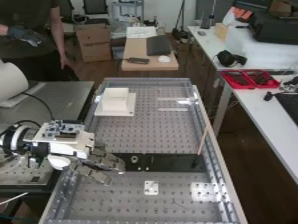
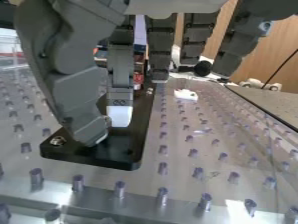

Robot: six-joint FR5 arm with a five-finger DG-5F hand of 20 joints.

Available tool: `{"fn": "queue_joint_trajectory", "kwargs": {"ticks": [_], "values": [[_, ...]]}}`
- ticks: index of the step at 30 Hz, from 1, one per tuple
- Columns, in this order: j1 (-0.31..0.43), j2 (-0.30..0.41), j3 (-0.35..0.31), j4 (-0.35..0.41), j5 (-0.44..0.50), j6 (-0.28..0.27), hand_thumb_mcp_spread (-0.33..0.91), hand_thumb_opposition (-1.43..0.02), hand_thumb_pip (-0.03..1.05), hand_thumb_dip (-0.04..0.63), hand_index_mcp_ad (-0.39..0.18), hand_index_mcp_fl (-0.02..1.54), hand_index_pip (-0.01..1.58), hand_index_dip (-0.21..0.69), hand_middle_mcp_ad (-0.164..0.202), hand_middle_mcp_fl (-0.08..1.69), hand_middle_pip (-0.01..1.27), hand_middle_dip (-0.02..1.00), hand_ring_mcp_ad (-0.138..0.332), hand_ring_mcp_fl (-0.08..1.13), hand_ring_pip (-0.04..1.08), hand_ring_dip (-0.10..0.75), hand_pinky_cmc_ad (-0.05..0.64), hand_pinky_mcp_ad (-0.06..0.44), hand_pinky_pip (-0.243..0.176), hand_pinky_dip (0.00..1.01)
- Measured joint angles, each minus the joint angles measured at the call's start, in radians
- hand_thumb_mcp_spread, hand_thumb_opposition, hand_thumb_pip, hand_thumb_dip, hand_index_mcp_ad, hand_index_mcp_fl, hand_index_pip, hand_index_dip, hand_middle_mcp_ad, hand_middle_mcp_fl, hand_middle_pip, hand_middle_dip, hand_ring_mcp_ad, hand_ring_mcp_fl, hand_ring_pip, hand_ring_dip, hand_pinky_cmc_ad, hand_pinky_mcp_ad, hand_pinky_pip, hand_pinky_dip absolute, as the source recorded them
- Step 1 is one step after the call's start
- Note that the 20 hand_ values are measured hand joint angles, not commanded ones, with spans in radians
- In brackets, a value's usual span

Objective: Grab the smaller nut and place it in the white container

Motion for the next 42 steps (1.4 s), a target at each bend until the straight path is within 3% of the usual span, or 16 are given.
{"fn": "queue_joint_trajectory", "kwargs": {"ticks": [27, 42], "values": [[0.016, 0.022, 0.002, 0.008, 0.008, 0.016, 0.48, -0.88, 0.54, 0.237, -0.117, 0.35, 1.51, 0.218, 0.068, 0.21, 0.13, 0.20, 0.115, 0.03, 0.11, 0.087, 0.333, 0.213, 0.021, 0.19], [0.081, 0.108, 0.000, -0.047, -0.025, 0.042, 0.48, -0.88, 0.54, 0.237, -0.117, 0.35, 1.51, 0.218, 0.066, 0.21, 0.13, 0.20, 0.113, 0.03, 0.11, 0.087, 0.333, 0.213, 0.021, 0.19]]}}
